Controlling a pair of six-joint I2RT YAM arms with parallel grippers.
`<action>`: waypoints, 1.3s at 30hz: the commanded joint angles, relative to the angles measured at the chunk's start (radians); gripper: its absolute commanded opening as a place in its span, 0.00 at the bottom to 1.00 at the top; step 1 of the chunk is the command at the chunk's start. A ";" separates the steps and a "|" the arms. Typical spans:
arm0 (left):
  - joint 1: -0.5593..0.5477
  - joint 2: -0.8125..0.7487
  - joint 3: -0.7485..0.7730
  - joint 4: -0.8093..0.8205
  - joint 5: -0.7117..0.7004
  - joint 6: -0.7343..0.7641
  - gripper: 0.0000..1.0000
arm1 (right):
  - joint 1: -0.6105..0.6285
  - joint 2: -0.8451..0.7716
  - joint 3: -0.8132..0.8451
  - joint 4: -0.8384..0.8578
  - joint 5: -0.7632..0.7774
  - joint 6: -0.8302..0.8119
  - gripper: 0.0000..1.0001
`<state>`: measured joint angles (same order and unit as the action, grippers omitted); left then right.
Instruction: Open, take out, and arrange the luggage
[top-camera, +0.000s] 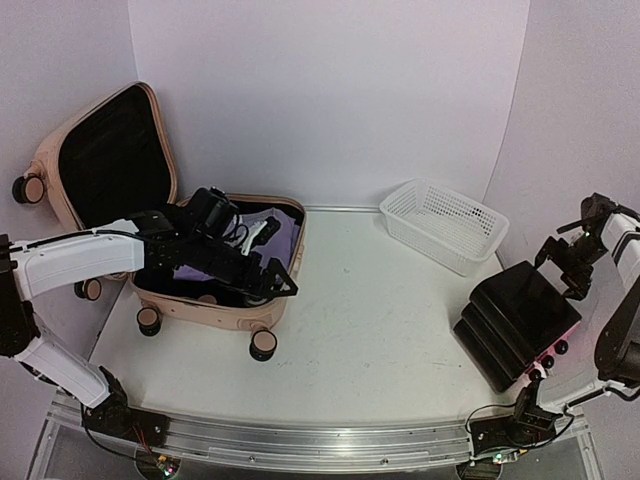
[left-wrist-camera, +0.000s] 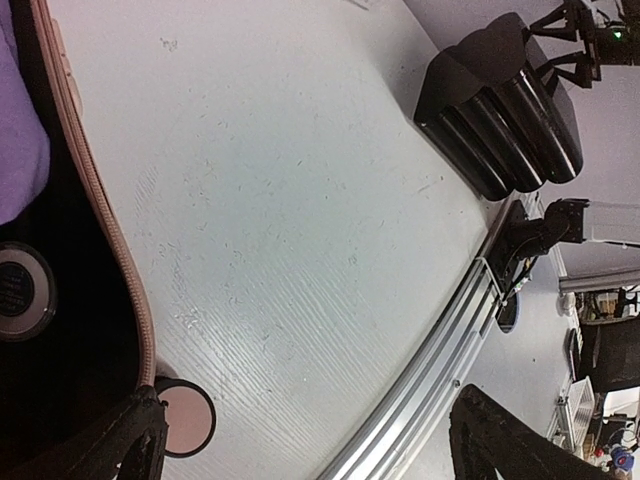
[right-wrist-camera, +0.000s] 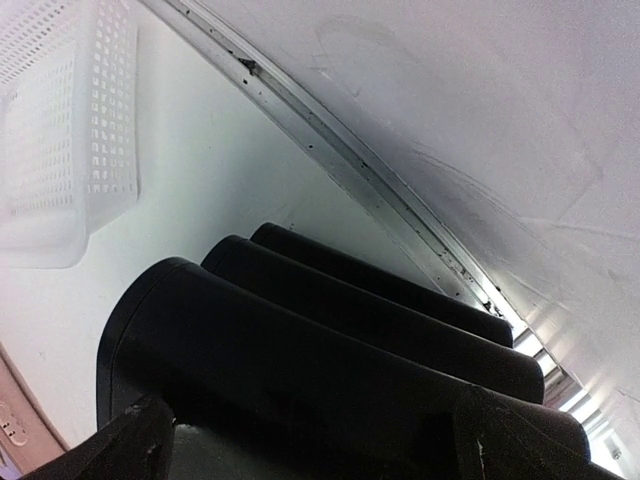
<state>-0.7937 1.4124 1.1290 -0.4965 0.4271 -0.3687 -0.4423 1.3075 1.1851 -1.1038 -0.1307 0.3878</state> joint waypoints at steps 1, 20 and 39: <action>-0.049 0.057 0.032 0.043 0.016 -0.017 0.98 | 0.106 -0.007 -0.124 -0.032 -0.143 0.115 0.98; -0.281 0.317 0.229 0.302 0.201 -0.232 0.94 | 0.826 0.101 -0.085 0.324 -0.102 0.551 0.98; -0.197 0.568 0.512 0.254 0.043 -0.282 0.93 | 0.834 -0.108 -0.227 0.093 -0.285 0.229 0.98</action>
<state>-1.0588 1.9011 1.4963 -0.3099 0.5407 -0.6567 0.3752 1.2304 1.0225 -0.9390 -0.3344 0.6044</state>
